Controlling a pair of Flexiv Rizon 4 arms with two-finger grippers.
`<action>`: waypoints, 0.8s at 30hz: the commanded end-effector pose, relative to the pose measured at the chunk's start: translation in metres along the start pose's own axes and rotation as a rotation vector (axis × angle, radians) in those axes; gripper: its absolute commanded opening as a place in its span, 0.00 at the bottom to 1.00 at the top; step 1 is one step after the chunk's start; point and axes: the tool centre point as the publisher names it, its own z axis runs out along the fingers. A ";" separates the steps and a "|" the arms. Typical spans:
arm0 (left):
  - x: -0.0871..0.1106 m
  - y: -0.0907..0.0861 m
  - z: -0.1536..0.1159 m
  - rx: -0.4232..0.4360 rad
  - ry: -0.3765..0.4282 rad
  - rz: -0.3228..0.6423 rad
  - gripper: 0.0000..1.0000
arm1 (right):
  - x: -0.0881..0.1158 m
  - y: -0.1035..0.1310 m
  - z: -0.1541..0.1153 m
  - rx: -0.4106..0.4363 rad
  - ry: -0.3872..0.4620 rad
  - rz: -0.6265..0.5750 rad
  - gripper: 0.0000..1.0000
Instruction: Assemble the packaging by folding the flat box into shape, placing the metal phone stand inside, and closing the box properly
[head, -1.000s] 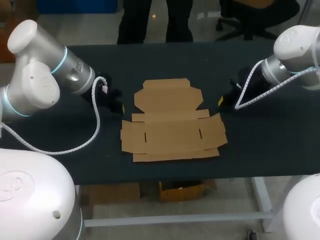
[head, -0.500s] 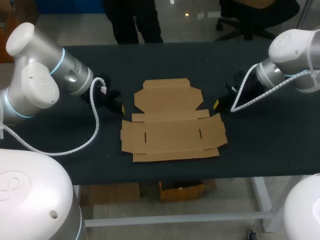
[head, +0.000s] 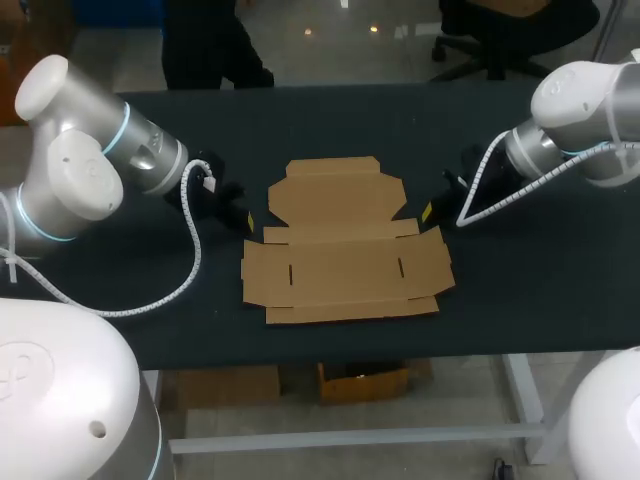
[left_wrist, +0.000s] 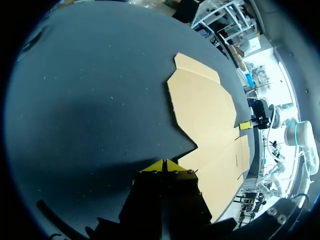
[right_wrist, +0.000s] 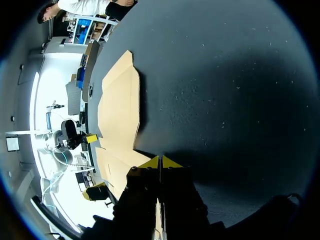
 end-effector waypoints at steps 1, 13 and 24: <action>-0.003 -0.003 0.007 -0.006 0.007 -0.002 0.00 | -0.001 0.005 0.004 0.017 0.005 0.000 0.00; -0.004 -0.003 0.014 -0.017 0.033 -0.002 0.00 | 0.000 0.006 0.010 0.028 0.008 0.001 0.00; -0.003 -0.003 0.015 -0.018 0.050 -0.003 0.00 | -0.001 0.001 0.010 0.026 0.015 0.001 0.00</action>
